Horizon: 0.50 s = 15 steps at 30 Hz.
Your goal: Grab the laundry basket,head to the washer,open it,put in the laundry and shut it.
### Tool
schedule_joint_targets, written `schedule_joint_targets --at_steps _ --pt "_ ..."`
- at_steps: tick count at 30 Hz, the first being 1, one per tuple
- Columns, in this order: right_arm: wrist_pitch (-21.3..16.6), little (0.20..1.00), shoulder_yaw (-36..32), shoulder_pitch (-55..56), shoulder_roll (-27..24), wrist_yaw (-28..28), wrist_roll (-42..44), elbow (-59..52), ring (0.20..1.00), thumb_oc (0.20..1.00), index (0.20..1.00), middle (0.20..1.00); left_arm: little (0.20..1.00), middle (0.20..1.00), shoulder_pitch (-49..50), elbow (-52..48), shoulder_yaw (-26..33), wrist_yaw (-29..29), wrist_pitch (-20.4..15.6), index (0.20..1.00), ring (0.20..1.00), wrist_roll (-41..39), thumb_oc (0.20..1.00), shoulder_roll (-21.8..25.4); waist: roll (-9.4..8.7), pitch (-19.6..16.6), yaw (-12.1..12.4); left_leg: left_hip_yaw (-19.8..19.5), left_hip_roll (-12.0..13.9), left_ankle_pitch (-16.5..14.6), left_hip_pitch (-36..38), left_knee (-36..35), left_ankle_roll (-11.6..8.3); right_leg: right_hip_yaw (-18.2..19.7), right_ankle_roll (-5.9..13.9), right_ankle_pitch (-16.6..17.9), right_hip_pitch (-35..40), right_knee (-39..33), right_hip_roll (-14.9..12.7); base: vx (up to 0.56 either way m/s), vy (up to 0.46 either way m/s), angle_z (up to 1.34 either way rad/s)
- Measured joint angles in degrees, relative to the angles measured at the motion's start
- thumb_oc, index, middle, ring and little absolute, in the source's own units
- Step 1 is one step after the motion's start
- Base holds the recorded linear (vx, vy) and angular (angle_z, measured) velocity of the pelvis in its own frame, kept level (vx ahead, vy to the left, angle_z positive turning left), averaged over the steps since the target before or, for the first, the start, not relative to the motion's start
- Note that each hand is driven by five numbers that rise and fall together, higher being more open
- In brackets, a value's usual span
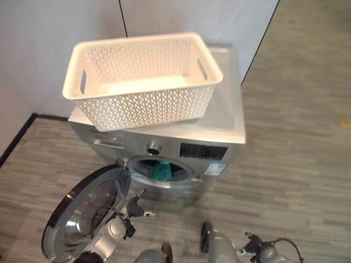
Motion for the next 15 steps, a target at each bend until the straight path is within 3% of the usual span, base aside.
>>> schedule_joint_targets --at_steps 2,3,4,6,7,8,10,12,13,15 --pt "-0.1 1.0 -0.2 0.3 0.3 0.4 0.1 1.0 1.0 1.0 1.0 1.0 1.0 1.0 2.0 0.0 -0.2 -0.8 0.1 1.0 1.0 -1.9 1.0 0.2 -1.16 -1.4 1.6 0.1 -0.6 0.0 -0.3 0.7 0.11 -0.5 0.17 -2.2 5.1 -3.6 0.3 -0.23 -0.13 -0.49" --pt "-0.1 1.0 -0.5 0.5 0.8 0.8 0.2 1.1 1.0 1.0 1.0 1.0 1.0 1.0 3.5 -0.4 0.0 -1.4 0.2 1.0 1.0 -3.9 1.0 0.3 -2.47 -2.2 3.9 0.7 -1.8 0.0 -2.5 2.5 0.25 0.6 -1.98 -3.0 8.5 -14.2 0.9 -0.2 -0.137 -0.48" --pt "-0.2 1.0 -0.5 0.5 0.9 0.8 0.2 1.0 1.0 1.0 1.0 1.0 1.0 1.0 3.8 -0.6 0.2 -1.7 0.2 1.0 1.0 -4.3 1.0 0.1 -3.3 -2.8 4.6 1.0 -1.9 0.0 -4.2 3.8 0.24 1.1 -5.03 -2.1 9.4 -18.7 1.5 -0.2 -0.107 -0.55" --pt "-0.1 1.0 0.1 -1.0 1.4 0.8 0.2 -0.1 1.0 1.0 1.0 1.0 1.0 1.0 4.6 -0.6 0.1 -2.6 0.5 1.0 1.0 -5.8 1.0 -0.8 -3.15 -2.3 6.2 -0.8 -2.6 -0.5 -10.7 8.7 0.13 2.0 -8.14 1.7 10.8 -26.2 2.1 -0.3 -0.163 -0.3" --pt "-0.1 1.0 0.0 -0.8 1.5 0.8 0.2 -0.8 1.0 1.0 1.0 1.0 1.0 1.0 5.0 -0.7 0.1 -2.8 0.5 1.0 1.0 -5.9 1.0 -1.2 -2.8 -2.2 6.8 -1.2 -2.8 0.9 -10.9 5.6 -0.13 2.0 -8.27 2.1 10.8 -26.4 2.0 -0.25 -0.171 0.13" --pt "-0.5 1.0 0.1 -0.2 0.9 0.7 0.2 -1.9 1.0 1.0 1.0 1.0 1.0 1.0 5.7 -1.5 0.6 -2.9 0.6 1.0 1.0 -6.4 1.0 -2.5 -1.44 -2.1 6.9 -2.1 -1.8 7.5 -11.5 4.6 -0.73 1.0 -7.65 2.6 11.0 -26.1 3.0 -0.27 -0.068 0.34" --pt "-0.6 1.0 0.3 -0.9 1.3 0.7 0.3 -1.0 1.0 1.0 1.0 1.0 1.0 1.0 5.6 -4.0 2.1 -3.1 0.6 1.0 1.0 -8.1 1.0 -2.7 -2.34 -1.2 8.0 -6.3 -1.2 8.6 -13.7 6.9 -2.57 0.3 -8.81 4.0 11.5 -29.0 4.4 -0.25 -0.045 0.38" --pt "-0.6 1.0 0.0 -1.8 0.9 0.3 0.4 -0.8 1.0 1.0 1.0 1.0 1.0 1.0 4.1 -4.1 2.4 -3.2 0.9 1.0 1.0 -8.5 1.0 -2.3 -4.18 0.5 8.0 -8.7 -0.9 11.3 -15.0 5.0 -6.64 -2.1 -10.44 5.1 11.6 -30.4 3.8 -0.09 0.019 0.5" --pt "-0.4 1.0 -0.3 -2.0 0.9 -0.2 0.5 -0.8 1.0 1.0 1.0 1.0 1.0 1.0 3.4 -4.2 2.4 -3.2 0.8 1.0 1.0 -8.5 1.0 -2.0 -4.9 1.5 7.5 -7.9 0.0 11.0 -15.2 5.3 -6.49 -3.0 -10.65 5.7 12.3 -31.7 4.1 -0.15 0.047 0.7" --pt "-0.4 1.0 -0.9 -1.4 0.8 -0.5 0.9 0.1 1.0 1.0 1.0 1.0 1.0 1.0 3.8 -4.9 3.1 -2.8 0.8 1.0 1.0 -8.6 1.0 -2.0 -5.61 2.2 7.7 -10.2 3.7 10.6 -14.8 5.6 -7.36 -3.9 -11.55 6.7 11.2 -31.0 4.1 -0.03 0.094 0.11"
